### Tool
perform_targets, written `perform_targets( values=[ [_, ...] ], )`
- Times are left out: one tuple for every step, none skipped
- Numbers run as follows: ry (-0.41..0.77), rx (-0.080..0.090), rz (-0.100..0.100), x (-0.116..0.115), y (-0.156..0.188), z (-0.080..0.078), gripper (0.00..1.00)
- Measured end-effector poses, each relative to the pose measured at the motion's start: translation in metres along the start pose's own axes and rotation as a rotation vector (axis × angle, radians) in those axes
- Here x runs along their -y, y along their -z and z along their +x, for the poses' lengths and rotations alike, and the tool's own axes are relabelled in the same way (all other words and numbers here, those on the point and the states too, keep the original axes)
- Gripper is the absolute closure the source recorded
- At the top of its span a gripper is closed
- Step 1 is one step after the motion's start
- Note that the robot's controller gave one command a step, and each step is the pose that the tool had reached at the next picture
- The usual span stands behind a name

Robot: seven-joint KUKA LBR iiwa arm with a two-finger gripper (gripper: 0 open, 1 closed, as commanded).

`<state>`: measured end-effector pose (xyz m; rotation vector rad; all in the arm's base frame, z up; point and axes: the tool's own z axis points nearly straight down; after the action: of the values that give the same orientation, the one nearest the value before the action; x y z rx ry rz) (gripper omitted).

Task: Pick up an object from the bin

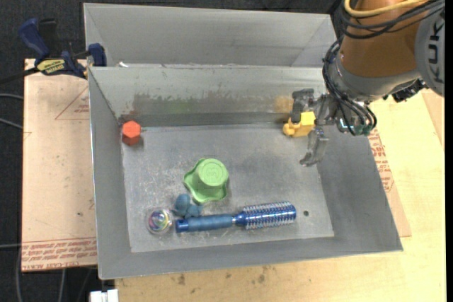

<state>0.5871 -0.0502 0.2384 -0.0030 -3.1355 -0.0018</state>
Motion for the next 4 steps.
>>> perform_targets(
  values=[
    [-0.033,-0.005,-0.002,-0.025,-0.086,0.054,0.00],
    [-0.055,-0.003,-0.001,-0.025,-0.169,0.073,0.00],
    [-0.055,0.022,0.000,-0.025,-0.164,0.066,1.00],
    [-0.023,0.017,-0.001,-0.062,-0.020,0.074,1.00]
  ],
)
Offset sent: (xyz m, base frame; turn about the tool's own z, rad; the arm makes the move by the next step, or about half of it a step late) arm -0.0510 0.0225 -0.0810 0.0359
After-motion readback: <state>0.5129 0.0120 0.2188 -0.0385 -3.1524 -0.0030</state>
